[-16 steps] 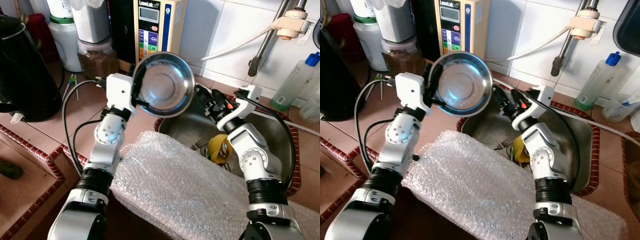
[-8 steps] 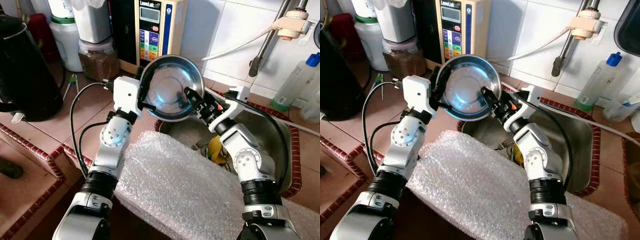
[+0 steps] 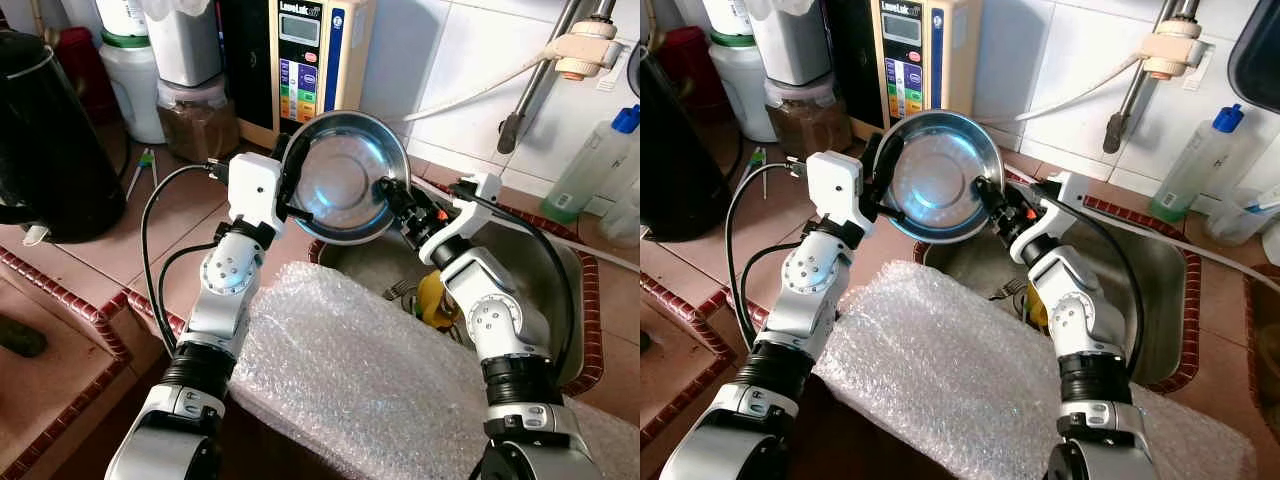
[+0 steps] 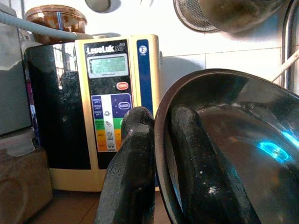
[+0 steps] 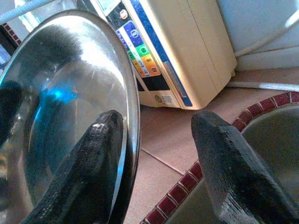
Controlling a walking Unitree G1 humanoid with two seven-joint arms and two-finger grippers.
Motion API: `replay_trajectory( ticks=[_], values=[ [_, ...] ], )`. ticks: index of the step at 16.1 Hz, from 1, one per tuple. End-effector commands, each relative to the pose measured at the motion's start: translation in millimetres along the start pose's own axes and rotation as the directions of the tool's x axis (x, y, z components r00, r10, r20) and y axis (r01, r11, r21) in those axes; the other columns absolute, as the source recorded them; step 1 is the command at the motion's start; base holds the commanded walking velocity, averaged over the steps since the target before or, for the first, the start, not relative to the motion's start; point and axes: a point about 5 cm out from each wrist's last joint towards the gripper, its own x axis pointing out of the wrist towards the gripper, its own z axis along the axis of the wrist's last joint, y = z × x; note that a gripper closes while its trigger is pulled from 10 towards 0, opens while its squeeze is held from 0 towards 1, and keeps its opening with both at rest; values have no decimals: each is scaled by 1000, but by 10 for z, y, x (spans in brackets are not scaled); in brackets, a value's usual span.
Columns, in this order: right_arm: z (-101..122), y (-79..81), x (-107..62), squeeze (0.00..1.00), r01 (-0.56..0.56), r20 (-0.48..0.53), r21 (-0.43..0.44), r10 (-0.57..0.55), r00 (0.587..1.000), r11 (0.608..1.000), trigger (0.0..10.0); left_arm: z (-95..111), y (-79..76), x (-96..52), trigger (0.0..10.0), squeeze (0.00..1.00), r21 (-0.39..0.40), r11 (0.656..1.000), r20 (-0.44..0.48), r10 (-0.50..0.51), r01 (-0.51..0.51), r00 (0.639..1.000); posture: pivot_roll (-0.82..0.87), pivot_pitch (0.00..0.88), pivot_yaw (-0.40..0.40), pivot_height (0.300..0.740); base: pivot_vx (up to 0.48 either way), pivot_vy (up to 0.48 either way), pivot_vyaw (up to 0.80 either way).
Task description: Kitchen organization
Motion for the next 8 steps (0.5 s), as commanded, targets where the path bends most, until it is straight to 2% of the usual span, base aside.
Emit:
replay_trajectory(
  ticks=[1,8],
  values=[
    [26,-32,8,0,17,1,20,-17,1000,1000,0,58,-2,12,0,0,2,1000,25,-2,2,1000,-24,0,-40,740,0,0,0],
    [14,-71,6,0,32,-10,41,-32,999,999,0,59,27,13,0,0,10,1000,22,0,0,1000,-20,0,-39,740,0,0,0]
  ],
)
